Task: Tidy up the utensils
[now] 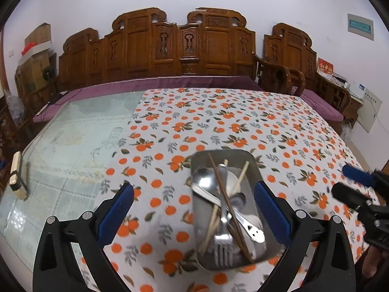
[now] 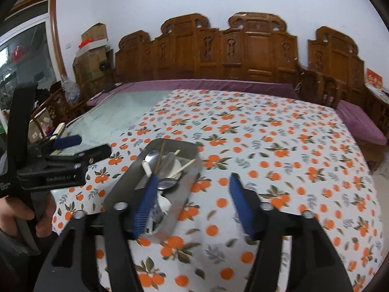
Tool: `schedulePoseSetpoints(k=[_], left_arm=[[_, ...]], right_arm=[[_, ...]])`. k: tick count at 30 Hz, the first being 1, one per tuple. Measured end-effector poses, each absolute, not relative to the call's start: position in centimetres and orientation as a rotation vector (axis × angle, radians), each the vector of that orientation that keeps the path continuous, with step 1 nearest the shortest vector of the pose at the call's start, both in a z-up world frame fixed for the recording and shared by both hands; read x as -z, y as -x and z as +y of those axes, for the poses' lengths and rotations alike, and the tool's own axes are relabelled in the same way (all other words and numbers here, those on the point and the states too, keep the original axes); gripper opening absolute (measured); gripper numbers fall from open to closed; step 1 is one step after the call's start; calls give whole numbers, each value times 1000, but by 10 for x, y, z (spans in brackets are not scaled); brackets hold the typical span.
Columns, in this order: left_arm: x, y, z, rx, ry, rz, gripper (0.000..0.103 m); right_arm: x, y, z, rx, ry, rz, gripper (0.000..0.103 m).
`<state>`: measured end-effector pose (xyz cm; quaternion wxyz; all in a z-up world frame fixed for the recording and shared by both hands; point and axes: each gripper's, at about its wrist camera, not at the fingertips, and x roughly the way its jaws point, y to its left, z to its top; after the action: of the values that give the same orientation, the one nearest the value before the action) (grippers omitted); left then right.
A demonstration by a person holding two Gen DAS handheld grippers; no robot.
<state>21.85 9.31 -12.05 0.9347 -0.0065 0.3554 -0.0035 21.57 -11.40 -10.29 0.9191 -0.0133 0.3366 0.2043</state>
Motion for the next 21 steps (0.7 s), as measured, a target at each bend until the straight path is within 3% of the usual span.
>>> schedulePoseSetpoints(k=[5, 8, 21], left_arm=[[113, -196, 76, 25, 9, 729, 95], [106, -182, 65, 29, 1, 727, 95], [47, -120, 23, 62, -11, 621, 95]], right_arm=[[89, -192, -142, -368, 11, 665, 93], [79, -178, -157, -331, 3, 641, 100], [20, -114, -201, -256, -41, 502, 100]])
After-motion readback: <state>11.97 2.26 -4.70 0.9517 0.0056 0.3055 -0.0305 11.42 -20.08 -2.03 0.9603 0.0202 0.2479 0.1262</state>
